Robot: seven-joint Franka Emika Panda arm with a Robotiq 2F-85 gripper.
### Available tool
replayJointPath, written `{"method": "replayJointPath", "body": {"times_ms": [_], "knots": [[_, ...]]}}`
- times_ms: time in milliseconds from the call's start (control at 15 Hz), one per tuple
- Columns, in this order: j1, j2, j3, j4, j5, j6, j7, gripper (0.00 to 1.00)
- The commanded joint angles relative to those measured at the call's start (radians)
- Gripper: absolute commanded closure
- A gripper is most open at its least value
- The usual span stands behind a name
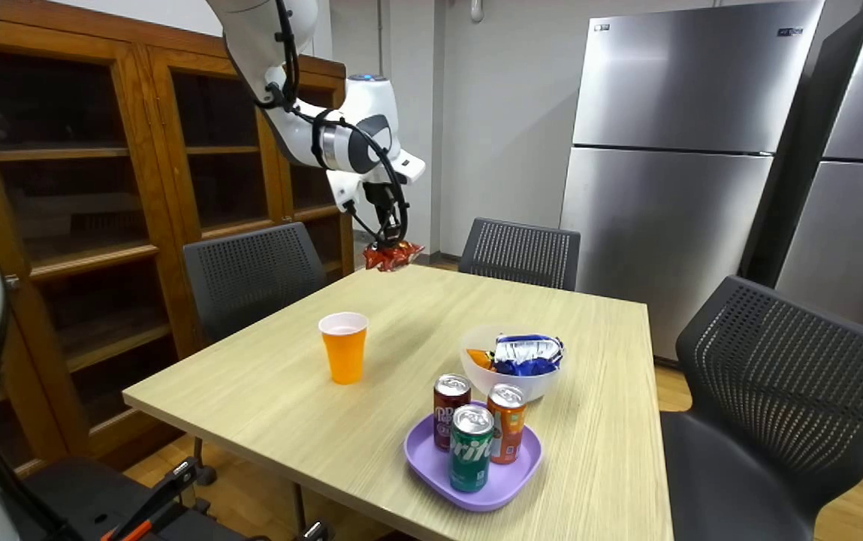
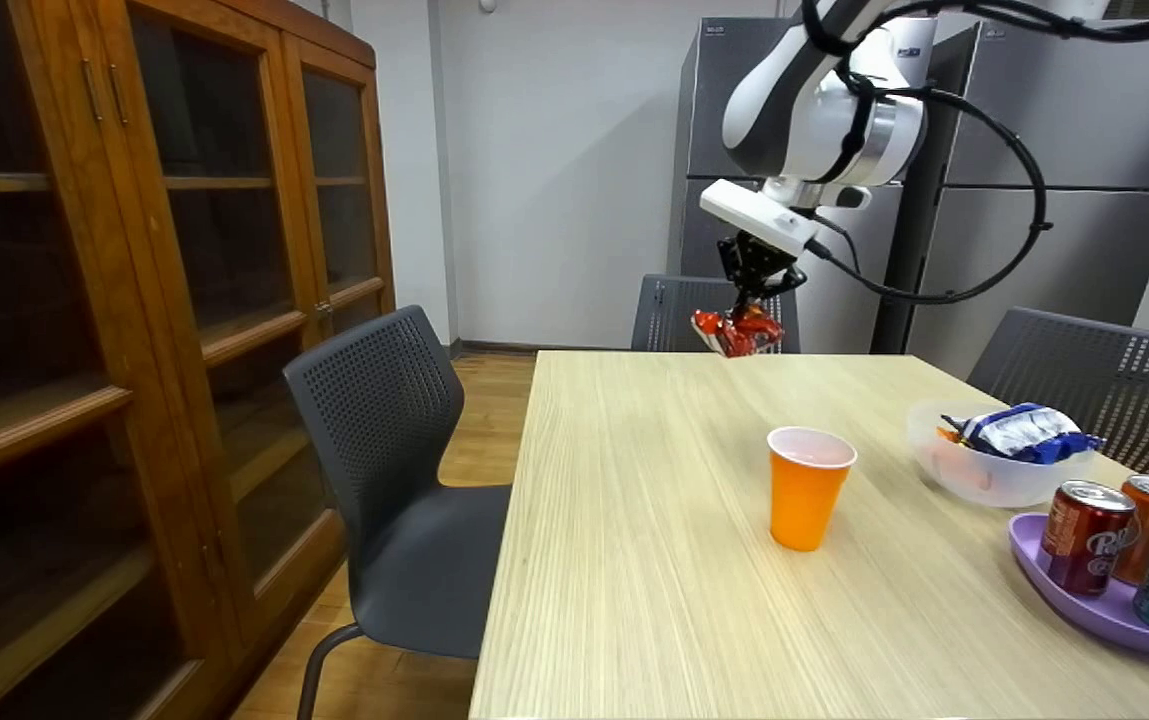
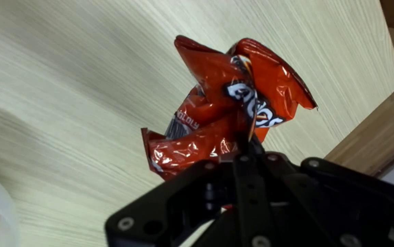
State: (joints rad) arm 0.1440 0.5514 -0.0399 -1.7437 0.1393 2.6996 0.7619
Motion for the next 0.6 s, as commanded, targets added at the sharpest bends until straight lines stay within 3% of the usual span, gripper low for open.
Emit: {"method": "replayJointPath", "body": {"times_ms": [0,533], "knots": [[-0.056,-0.073,0.011,-0.080,0.047,0.051,-0.077,1.00],[-0.158,-0.120,-0.012,-0.146,0.131,0.103,-0.177,1.00]]}}
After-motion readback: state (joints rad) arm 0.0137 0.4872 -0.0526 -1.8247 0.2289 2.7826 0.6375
